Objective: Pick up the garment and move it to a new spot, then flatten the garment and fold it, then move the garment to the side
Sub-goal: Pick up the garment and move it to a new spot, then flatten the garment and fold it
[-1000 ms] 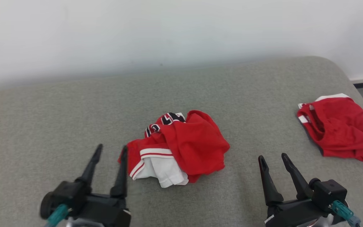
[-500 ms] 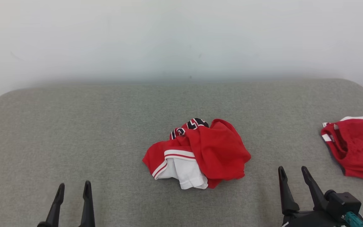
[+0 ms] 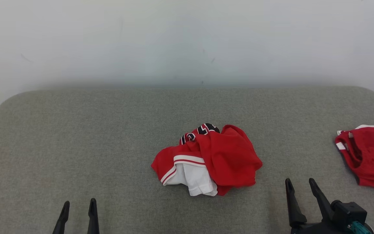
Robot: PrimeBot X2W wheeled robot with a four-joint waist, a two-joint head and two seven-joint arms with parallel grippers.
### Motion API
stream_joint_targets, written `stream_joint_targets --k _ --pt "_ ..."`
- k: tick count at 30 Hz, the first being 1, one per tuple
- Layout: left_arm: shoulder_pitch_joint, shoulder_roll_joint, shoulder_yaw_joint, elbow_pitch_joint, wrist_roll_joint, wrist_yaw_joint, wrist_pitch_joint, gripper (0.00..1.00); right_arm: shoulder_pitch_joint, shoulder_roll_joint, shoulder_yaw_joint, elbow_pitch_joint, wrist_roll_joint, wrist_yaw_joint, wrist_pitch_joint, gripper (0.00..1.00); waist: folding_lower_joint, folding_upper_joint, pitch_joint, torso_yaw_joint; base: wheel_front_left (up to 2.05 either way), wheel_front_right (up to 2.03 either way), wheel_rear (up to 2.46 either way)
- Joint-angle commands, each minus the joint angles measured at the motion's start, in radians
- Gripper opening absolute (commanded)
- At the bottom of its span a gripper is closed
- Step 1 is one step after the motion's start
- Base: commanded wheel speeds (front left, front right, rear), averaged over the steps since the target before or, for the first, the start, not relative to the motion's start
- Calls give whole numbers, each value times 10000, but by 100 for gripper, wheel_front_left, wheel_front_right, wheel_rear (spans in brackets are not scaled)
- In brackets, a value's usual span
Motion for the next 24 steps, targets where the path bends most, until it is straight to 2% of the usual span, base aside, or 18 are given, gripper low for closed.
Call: stream_joint_targets --k 1,24 --pt "37 -45 42 4 176 -29 -29 100 2 -2 43 43 -9 -23 1 100 1 0 14 -85 0 0 0" --pt "-119 -268 18 82 499 -94 -30 100 -29 -2 184 -15 -22 -23 113 100 1 0 202 -257 0 0 0"
